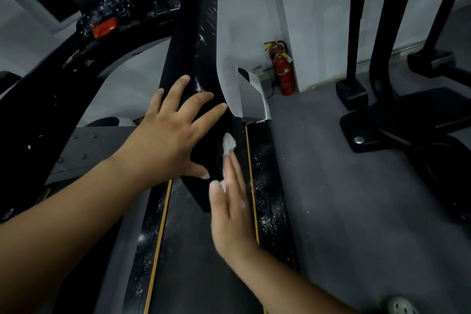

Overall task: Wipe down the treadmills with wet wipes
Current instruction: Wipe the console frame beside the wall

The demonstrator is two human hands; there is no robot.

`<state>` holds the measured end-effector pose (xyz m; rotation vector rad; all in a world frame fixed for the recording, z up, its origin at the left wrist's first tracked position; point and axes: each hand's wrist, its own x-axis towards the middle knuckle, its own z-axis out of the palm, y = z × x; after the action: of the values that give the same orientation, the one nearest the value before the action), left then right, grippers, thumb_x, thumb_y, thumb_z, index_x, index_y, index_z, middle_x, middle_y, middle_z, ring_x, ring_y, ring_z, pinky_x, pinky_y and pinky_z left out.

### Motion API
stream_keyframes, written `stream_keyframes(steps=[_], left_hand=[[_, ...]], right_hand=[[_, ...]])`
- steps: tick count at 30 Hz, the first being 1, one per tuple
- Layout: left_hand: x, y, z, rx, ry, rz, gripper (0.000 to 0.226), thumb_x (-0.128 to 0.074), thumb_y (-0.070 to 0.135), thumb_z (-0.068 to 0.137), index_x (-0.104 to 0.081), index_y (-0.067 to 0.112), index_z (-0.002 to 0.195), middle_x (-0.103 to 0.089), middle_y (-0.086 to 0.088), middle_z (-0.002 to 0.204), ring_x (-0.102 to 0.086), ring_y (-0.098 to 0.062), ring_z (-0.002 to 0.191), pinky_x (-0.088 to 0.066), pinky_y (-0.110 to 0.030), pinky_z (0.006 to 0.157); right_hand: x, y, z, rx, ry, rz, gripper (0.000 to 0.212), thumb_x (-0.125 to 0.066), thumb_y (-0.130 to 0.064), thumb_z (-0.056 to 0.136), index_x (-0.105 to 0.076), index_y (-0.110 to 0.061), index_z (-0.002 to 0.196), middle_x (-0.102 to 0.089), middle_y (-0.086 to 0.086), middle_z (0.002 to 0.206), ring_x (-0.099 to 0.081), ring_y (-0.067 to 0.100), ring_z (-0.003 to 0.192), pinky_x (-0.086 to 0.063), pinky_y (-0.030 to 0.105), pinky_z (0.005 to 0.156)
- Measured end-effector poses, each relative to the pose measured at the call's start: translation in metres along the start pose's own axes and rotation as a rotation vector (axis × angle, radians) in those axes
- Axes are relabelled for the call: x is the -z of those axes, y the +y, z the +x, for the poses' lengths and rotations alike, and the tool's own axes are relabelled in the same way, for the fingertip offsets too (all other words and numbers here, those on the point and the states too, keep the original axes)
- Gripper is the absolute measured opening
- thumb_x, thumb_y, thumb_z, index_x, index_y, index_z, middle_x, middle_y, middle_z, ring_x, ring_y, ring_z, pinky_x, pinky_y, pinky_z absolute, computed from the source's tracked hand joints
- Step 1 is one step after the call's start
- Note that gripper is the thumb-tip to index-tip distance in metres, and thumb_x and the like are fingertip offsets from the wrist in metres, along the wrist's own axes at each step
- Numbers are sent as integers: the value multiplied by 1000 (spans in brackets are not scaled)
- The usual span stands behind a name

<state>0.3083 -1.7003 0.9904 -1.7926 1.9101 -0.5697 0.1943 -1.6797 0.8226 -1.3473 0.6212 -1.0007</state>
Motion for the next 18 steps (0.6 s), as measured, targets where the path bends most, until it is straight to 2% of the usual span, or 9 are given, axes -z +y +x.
stream_keyframes(steps=[3, 5, 7, 9, 11, 12, 14, 16, 18], left_hand=[[0, 0, 0, 3, -9, 6, 135, -82, 74, 46, -29, 20, 158, -33, -14, 157, -16, -50, 149, -31, -74, 107], [1, 0, 0, 7, -17, 11, 136, -81, 75, 46, -28, 21, 158, -31, -14, 159, -15, -49, 149, -31, -74, 108], [2, 1, -1, 9, -21, 11, 135, -79, 76, 48, -26, 21, 159, -28, -14, 161, -14, -49, 150, -31, -74, 108], [2, 2, -1, 4, -6, 4, 130, -76, 75, 51, -27, 20, 159, -27, -15, 161, -16, -49, 149, -31, -74, 107], [2, 2, -1, -2, 21, -13, 130, -75, 74, 52, -27, 18, 159, -26, -16, 163, -17, -49, 149, -32, -74, 107], [2, 1, -1, 1, 23, -20, 134, -77, 74, 50, -25, 18, 159, -24, -15, 164, -17, -49, 149, -32, -74, 107], [1, 1, -2, 15, 6, -35, 144, -81, 75, 44, -17, 19, 161, -17, -13, 167, -16, -47, 150, -32, -73, 109], [0, 0, -2, 23, 1, -49, 150, -81, 77, 43, -9, 20, 161, -9, -13, 169, -14, -45, 151, -31, -72, 110], [2, 0, -2, 20, 8, -62, 151, -80, 78, 44, -6, 19, 162, -4, -13, 169, -14, -44, 152, -32, -71, 111]], right_hand=[[7, 18, -29, 101, -76, -63, 71, -25, -61, 102, -16, -22, 160, -6, -16, 168, -7, 5, 154, -15, 23, 123], [11, 36, -31, 27, -75, -109, 71, -23, -69, 98, -9, -33, 158, 0, -24, 166, -5, -2, 152, -18, 30, 124], [8, 29, -10, -81, -55, -96, 73, -20, -81, 91, -4, -47, 153, 1, -24, 165, -4, -9, 149, -20, 36, 124], [1, 4, 14, -42, -11, -98, 79, -18, -80, 91, -8, -39, 158, -3, -17, 168, -3, -5, 151, -18, 37, 126], [-3, -16, 18, 96, -20, -91, 79, -21, -68, 98, -12, -22, 161, -4, -10, 169, -2, 4, 154, -15, 28, 124], [-2, -16, 10, 162, -42, -99, 76, -24, -62, 101, -13, -17, 161, -5, -7, 169, -3, 9, 155, -14, 25, 123], [5, 2, -13, 268, -99, -155, 71, -28, -55, 104, -14, -14, 160, -4, -5, 170, -5, 15, 156, -14, 27, 124], [12, 20, -13, 203, -121, -171, 70, -28, -60, 103, -12, -23, 160, -1, -12, 169, -6, 5, 154, -15, 30, 124], [12, 14, 20, -4, -87, -107, 73, -27, -69, 96, -10, -35, 158, -3, -18, 167, -5, -14, 146, -16, 28, 124]])
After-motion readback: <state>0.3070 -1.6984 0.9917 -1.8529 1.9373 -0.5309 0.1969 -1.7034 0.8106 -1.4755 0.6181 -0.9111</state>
